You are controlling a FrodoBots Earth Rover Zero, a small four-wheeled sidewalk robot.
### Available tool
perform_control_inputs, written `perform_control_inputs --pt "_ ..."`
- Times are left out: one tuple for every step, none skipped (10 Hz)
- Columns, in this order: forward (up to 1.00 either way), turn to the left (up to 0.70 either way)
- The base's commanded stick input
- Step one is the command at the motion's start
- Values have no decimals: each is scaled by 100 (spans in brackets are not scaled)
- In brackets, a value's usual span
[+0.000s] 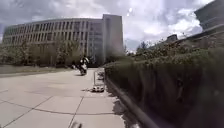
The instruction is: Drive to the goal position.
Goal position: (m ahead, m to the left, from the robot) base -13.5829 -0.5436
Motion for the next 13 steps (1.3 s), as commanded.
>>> perform_control_inputs --pt "6 0" --pt "6 0" --pt "6 0" --pt "5 0" --pt "5 0" --pt "5 0" --pt "5 0" --pt "5 0" --pt "5 0" --pt "6 0" --pt "6 0" --pt "6 0" --pt "6 0"
